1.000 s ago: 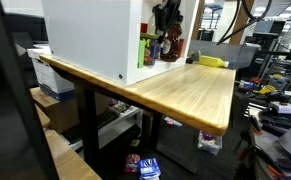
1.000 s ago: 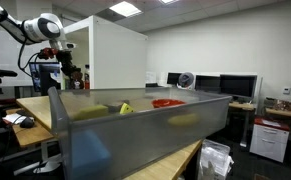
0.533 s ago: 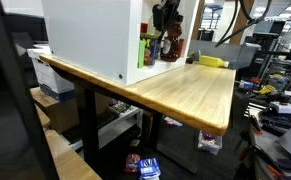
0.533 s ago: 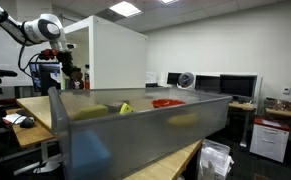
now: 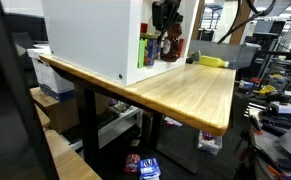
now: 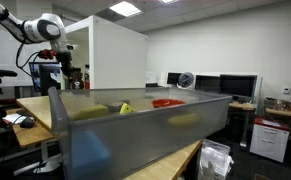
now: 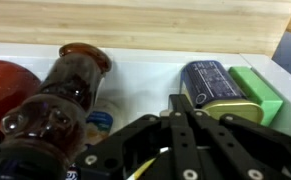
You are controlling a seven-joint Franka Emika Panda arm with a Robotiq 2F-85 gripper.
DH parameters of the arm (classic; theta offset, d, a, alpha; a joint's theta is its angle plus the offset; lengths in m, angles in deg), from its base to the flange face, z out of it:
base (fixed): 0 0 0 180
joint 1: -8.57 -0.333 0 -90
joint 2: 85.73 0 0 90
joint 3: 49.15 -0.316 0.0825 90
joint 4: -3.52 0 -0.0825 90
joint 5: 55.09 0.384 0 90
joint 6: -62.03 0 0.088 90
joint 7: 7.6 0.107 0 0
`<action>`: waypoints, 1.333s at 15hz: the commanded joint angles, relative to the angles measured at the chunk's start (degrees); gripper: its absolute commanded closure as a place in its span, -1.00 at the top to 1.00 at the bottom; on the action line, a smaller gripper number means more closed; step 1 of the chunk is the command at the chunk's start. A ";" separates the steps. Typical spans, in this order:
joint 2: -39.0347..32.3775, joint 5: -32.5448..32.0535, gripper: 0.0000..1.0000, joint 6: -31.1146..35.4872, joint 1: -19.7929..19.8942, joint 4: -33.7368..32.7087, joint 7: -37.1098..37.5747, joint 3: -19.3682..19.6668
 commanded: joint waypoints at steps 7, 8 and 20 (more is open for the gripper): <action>0.68 6.79 -1.00 2.39 -1.26 0.96 -3.95 0.77; 0.71 7.09 -1.00 2.37 -1.31 0.97 -4.05 0.76; 0.98 3.39 -1.00 9.03 -0.65 3.37 -1.72 -0.02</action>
